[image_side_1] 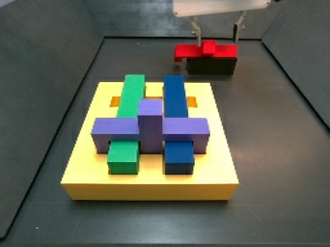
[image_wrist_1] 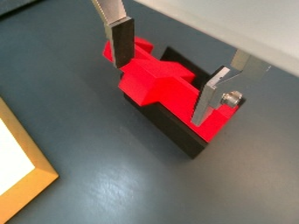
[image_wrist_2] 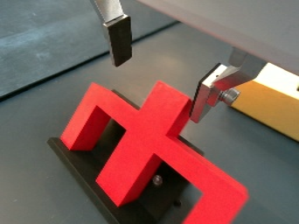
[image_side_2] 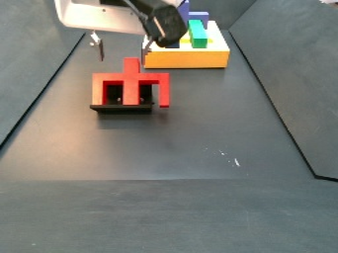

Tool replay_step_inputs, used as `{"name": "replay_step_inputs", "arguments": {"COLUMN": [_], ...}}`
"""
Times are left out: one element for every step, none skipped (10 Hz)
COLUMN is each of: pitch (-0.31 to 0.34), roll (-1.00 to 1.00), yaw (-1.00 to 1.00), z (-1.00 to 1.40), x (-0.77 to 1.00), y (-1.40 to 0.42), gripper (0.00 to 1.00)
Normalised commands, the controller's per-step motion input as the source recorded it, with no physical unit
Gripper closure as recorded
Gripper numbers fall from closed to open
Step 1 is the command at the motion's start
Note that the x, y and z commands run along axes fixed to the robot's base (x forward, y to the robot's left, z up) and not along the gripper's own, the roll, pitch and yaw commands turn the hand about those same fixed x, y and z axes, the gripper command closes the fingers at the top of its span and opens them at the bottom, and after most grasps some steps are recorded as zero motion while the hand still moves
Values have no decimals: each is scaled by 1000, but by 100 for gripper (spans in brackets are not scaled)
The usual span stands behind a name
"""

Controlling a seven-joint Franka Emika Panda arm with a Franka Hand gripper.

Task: Pick up the red object. Move up. Place the red object on the fixture. Regrasp the red object. Move to above the board. Insert the red object.
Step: Regrasp the red object.

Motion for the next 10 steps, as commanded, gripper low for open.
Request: {"name": "replay_step_inputs", "arguments": {"pitch": [114, 40, 6, 9, 0, 0, 0, 0, 31, 97], "roll": [1000, 1000, 1000, 1000, 1000, 1000, 1000, 1000, 1000, 1000], "yaw": [0, 0, 29, 66, 71, 77, 89, 123, 174, 200], "z": [57, 26, 11, 14, 23, 34, 34, 17, 11, 9], "x": [-174, -100, 0, 0, 37, 94, 103, 11, 0, 100], "y": [-174, -174, -169, -157, -151, -143, -114, -89, 0, 0], "gripper": [0, 0, 0, 0, 0, 0, 0, 0, 0, 0]}}
